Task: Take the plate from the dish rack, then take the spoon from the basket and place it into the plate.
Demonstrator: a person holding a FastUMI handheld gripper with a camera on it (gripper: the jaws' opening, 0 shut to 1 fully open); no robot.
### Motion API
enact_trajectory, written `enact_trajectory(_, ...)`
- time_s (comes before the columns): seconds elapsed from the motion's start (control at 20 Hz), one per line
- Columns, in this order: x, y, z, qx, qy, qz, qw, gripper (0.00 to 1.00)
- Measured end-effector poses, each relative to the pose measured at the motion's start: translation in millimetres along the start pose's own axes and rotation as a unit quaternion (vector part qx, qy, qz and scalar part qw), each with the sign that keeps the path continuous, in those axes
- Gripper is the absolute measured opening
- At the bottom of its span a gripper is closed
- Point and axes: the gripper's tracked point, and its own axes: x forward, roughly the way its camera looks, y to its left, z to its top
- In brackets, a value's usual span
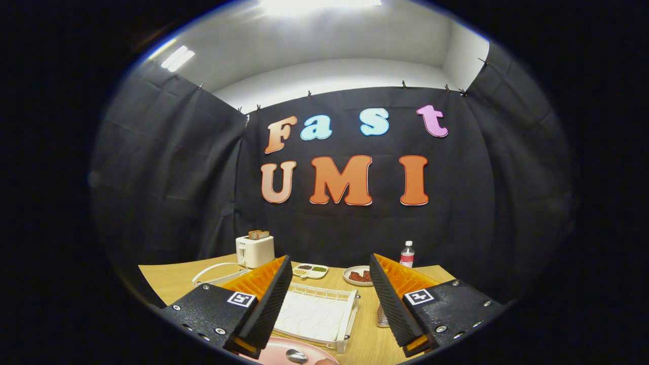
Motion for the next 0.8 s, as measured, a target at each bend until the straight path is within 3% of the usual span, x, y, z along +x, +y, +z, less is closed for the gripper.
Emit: enact_trajectory(0.8, 9, 5, 17, -0.006, -0.02, -0.018, 1.0, 0.91)
